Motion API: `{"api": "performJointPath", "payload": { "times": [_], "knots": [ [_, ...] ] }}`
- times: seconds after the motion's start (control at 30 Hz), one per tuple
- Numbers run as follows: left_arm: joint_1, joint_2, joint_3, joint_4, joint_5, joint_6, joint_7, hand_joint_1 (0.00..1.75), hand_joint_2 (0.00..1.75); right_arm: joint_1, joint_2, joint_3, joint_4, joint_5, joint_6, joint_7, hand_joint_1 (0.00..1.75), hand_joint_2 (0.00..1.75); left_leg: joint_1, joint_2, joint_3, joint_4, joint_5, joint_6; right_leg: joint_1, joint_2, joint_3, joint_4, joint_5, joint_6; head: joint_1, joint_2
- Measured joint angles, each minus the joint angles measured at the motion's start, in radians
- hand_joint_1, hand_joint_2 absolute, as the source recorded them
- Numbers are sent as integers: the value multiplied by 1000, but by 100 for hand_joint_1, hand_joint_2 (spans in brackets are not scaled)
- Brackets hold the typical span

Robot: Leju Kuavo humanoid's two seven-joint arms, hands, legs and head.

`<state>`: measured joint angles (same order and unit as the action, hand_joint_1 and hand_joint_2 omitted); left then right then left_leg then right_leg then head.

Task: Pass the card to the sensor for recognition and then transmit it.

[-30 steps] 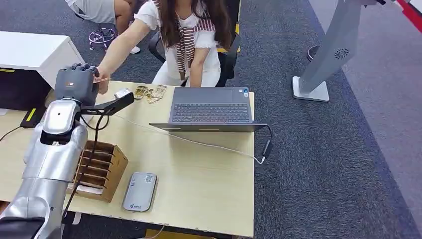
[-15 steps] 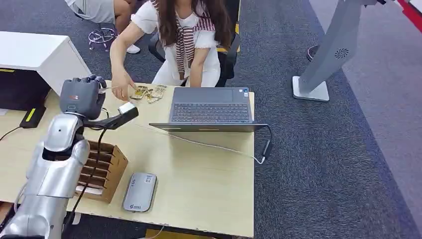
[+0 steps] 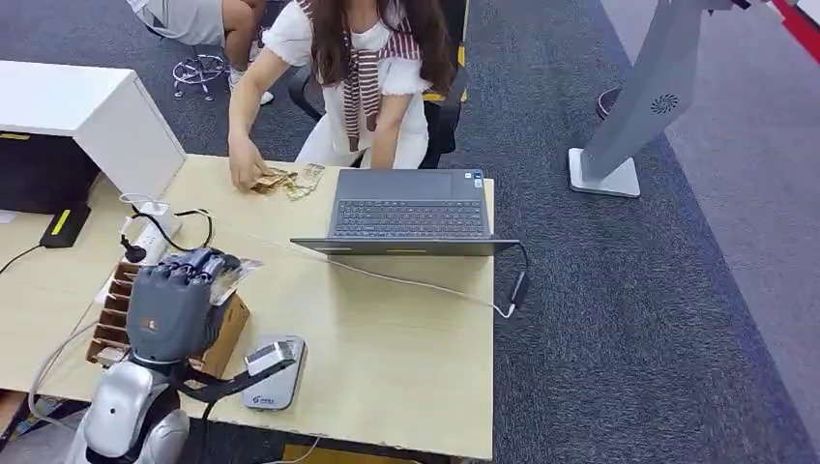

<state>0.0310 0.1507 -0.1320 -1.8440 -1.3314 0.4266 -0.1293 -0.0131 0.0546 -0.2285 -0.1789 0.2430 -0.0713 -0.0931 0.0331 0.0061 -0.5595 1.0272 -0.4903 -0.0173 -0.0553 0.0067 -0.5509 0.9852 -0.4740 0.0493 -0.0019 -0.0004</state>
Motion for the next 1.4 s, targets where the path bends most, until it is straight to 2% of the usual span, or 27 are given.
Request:
{"api": "performJointPath", "payload": {
  "times": [0.13, 0.3, 0.5, 0.77, 1.0, 1.4],
  "knots": [
    [12, 7, 0, -2, 0, -109, 16, 175, 175, 0, 0, -6, 0, 4, 0, -4, 0, 0, 0, 0, 0, 0, 1, 0, 0, 0, 0, 0, 1, 0, 0, 0],
    [10, 48, 0, 48, -39, -283, 23, 175, 175, 0, 0, -16, 0, 6, -1, -2, 0, 0, 0, 0, 0, 0, 2, 0, 0, 0, 0, 0, 1, 0, 0, 0],
    [24, 98, -28, 121, -76, -367, 36, 175, 175, 0, 0, -23, 0, 8, -1, 3, 0, 0, 0, 0, 0, 0, 2, 1, 0, 0, 0, 0, 1, 0, 0, 0],
    [60, 161, -74, 162, -76, -403, 48, 175, 175, 0, 0, -24, 0, 21, 0, 8, 0, 0, 0, 0, -1, 0, 2, 1, 0, 0, 0, 0, 1, 0, 0, 0],
    [71, 186, -87, 166, -72, -411, 51, 175, 175, 0, 2, -24, 0, 24, 5, 8, 0, 0, 0, 0, -1, 0, 2, 1, 0, 0, 0, 0, 1, 0, 0, 0],
    [73, 229, -136, 171, -59, -460, 64, 175, 175, -1, 3, -24, 0, 40, 18, 2, 0, 0, 0, -1, -1, 0, 2, 1, 0, 0, 0, 0, 1, 0, 0, 0]
  ]
}}
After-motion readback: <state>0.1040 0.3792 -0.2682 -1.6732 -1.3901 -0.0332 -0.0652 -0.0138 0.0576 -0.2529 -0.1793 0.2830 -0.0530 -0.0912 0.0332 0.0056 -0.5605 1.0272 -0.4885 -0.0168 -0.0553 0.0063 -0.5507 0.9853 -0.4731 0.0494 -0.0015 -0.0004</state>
